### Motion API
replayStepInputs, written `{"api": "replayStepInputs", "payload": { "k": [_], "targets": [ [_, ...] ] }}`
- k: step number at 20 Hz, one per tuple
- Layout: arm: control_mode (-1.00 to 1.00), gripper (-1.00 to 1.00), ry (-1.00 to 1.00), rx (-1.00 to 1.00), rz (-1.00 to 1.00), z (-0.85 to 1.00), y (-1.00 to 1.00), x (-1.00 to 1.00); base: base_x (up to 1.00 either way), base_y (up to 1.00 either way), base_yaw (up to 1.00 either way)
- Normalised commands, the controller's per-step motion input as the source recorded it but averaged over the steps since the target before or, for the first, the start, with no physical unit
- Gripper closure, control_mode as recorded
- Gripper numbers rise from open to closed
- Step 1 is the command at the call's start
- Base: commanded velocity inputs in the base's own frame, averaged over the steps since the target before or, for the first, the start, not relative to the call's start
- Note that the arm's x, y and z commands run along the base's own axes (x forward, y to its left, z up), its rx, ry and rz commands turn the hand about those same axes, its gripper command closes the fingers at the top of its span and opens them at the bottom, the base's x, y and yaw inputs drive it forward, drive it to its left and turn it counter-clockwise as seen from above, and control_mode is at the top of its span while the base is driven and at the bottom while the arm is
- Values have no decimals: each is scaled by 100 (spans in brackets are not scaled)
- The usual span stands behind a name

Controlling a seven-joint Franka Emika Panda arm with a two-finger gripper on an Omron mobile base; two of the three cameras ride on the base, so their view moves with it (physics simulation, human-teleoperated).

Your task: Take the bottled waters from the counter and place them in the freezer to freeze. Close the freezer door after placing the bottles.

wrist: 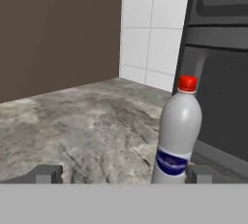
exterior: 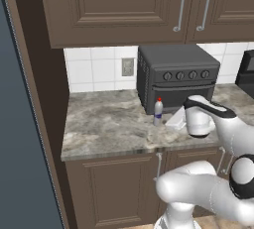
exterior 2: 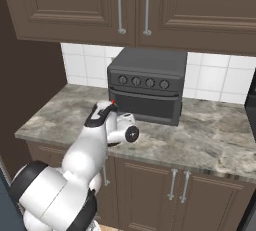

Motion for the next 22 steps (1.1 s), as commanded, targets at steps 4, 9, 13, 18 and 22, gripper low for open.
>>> {"api": "replayStepInputs", "payload": {
  "k": [4, 9, 13, 18, 22],
  "targets": [
    [-100, -100, 0, 0, 0, -1, 0, 30, 0, 0, 0],
    [-100, -100, 0, 0, 0, -1, 0, 18, 0, 0, 0],
    [-100, -100, 0, 0, 0, -6, 0, 13, 0, 0, 0],
    [-100, -100, 0, 0, 0, -9, 0, 20, 0, 0, 0],
    [-100, -100, 0, 0, 0, -8, 0, 26, 0, 0, 0]
  ]
}}
